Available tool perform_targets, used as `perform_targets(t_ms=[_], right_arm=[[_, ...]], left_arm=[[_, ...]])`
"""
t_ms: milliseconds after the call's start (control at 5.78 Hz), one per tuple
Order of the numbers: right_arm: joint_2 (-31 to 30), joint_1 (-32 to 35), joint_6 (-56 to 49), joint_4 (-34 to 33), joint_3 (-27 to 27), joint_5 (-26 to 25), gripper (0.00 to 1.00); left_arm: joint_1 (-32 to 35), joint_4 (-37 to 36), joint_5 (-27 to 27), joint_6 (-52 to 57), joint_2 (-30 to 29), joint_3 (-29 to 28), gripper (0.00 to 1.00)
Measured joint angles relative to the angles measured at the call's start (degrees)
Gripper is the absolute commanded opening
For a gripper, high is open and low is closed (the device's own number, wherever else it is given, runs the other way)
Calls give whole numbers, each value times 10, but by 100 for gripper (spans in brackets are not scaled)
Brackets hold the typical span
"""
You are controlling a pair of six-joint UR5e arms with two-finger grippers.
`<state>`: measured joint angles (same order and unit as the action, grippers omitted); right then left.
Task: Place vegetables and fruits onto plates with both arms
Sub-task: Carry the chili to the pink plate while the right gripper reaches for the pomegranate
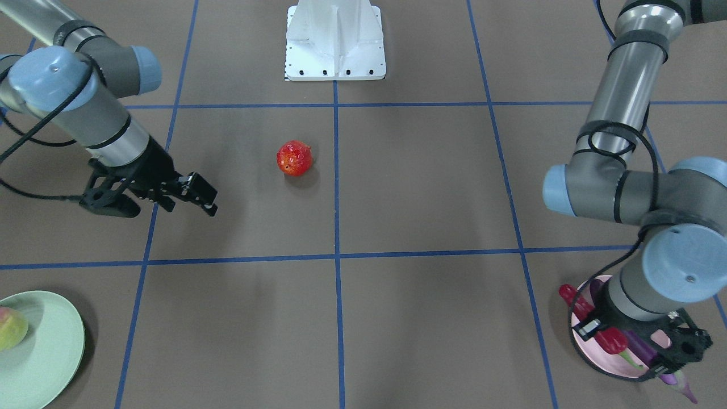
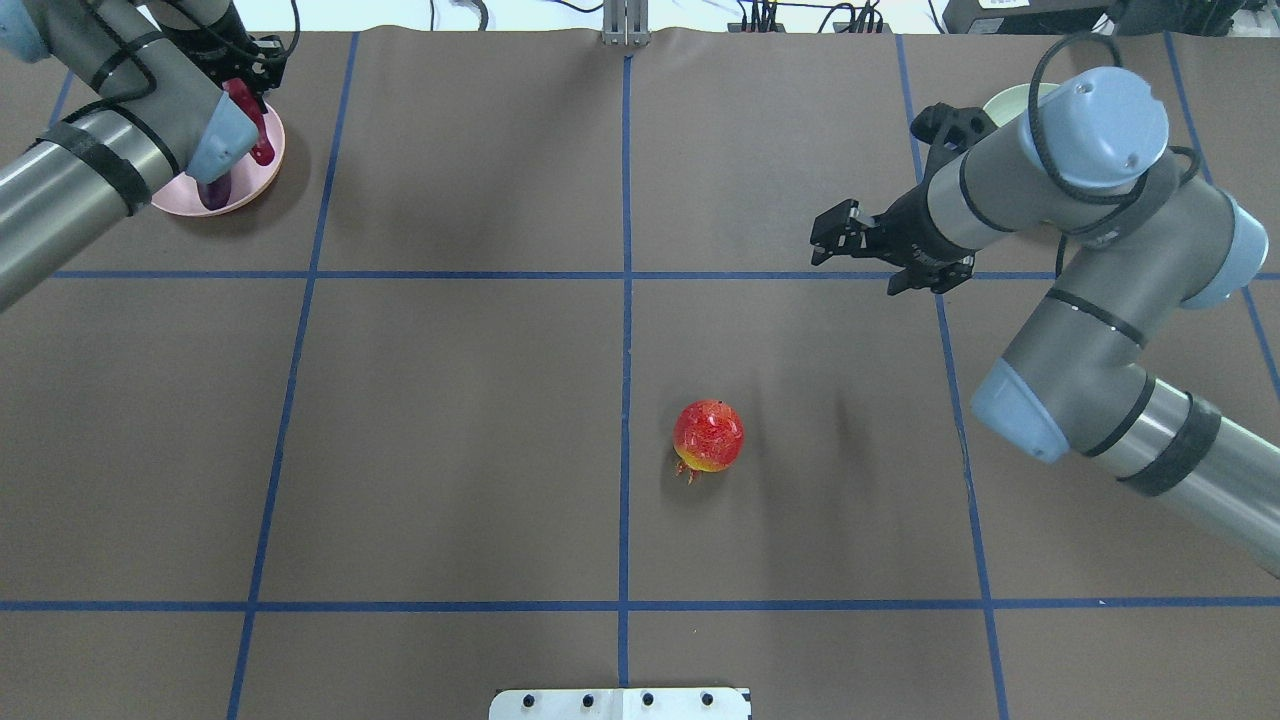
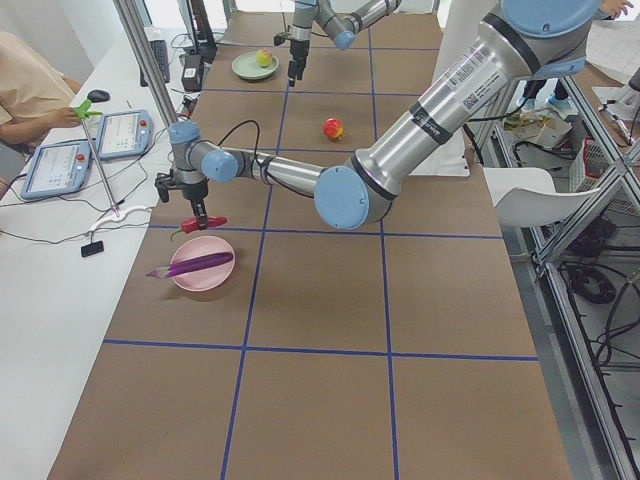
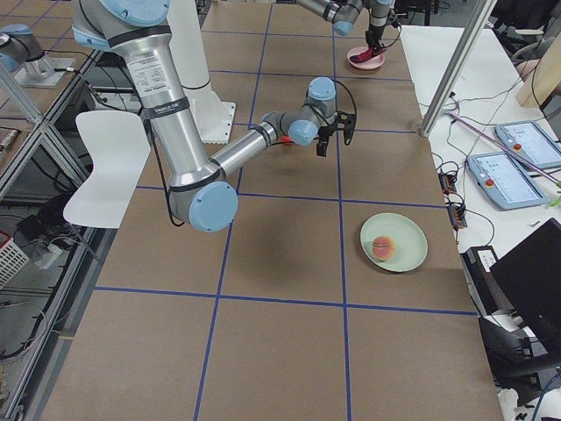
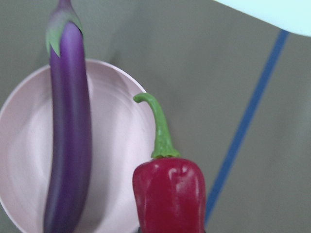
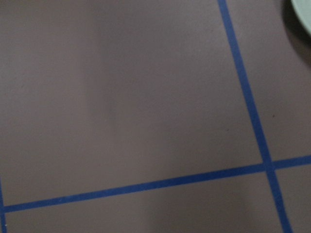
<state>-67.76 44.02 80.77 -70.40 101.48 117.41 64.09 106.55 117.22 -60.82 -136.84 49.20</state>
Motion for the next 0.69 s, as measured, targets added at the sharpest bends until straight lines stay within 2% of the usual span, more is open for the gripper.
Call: perform_targets(t_ms=[346, 519, 692], right_arm=[[11, -70, 25, -83, 50, -56, 100], [16, -89, 27, -102, 56, -68, 100], [18, -104, 27, -109, 57, -73, 100]], left_arm=[[10, 58, -1, 12, -3, -60, 0], [9, 68, -1, 12, -7, -69, 60], [5, 75, -1, 11, -11, -72, 100]])
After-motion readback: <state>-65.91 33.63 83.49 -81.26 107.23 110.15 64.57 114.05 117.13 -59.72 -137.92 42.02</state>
